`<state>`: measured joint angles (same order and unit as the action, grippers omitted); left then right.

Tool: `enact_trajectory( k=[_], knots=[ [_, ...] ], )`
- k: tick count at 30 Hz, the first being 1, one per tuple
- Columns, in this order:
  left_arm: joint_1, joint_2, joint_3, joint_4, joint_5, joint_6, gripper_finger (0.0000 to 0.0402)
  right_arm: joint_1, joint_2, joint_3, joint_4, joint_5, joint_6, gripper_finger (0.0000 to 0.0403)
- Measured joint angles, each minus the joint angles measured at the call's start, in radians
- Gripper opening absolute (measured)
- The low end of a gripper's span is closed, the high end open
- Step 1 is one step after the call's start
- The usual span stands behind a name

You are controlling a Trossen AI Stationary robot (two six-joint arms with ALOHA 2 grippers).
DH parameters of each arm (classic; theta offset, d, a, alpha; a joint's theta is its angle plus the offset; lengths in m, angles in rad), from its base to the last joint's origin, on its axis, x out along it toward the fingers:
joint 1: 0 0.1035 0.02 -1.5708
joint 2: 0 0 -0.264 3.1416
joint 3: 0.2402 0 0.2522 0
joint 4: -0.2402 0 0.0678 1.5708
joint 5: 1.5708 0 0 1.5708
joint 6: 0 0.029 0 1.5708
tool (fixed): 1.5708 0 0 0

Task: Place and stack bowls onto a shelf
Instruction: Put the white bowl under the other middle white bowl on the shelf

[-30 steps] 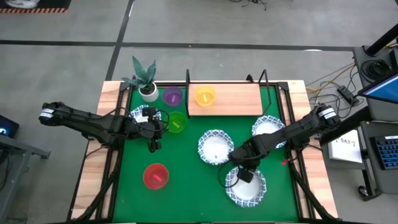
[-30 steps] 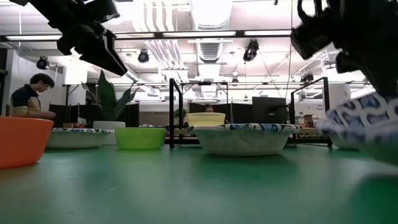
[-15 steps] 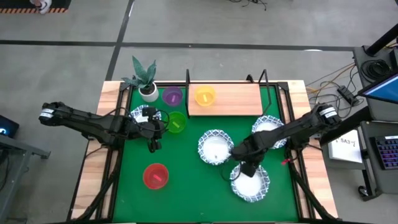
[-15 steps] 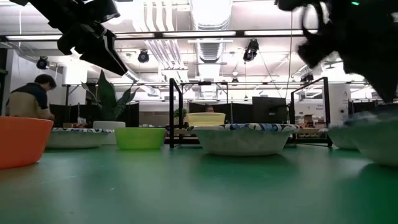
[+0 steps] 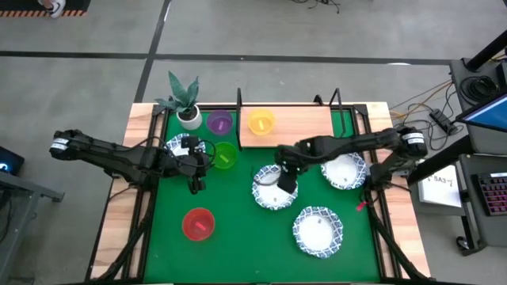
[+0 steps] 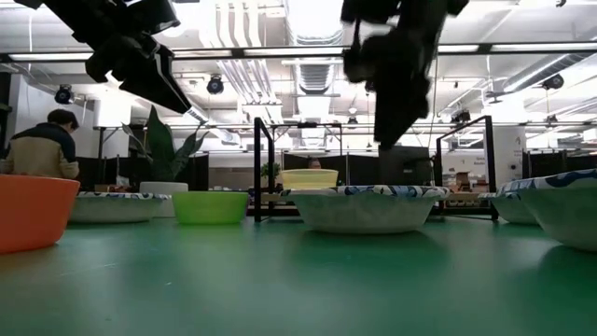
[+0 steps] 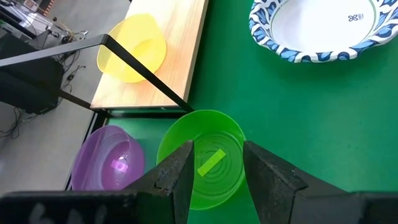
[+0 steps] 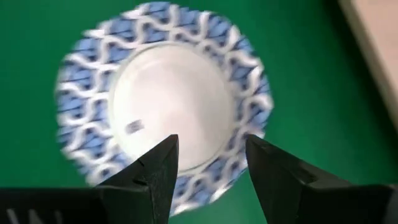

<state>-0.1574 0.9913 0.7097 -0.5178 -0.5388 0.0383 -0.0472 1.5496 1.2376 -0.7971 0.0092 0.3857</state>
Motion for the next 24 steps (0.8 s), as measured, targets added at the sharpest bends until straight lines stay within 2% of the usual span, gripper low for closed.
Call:
enact_trajectory(
  k=[6,14,24],
  knots=[
    [0.0,0.0,0.0,-0.003,0.0,0.0,0.012,-0.081,0.07,-0.007,0.019,0.021,-0.107,0.0177],
    [0.0,0.0,0.0,-0.003,0.0,0.0,0.012,-0.098,0.129,-0.009,0.03,0.017,-0.126,0.0172],
    [0.0,0.0,-0.013,-0.005,0.0,0.001,0.012,-0.098,0.177,-0.015,0.068,0.017,-0.125,0.0126]
  ],
)
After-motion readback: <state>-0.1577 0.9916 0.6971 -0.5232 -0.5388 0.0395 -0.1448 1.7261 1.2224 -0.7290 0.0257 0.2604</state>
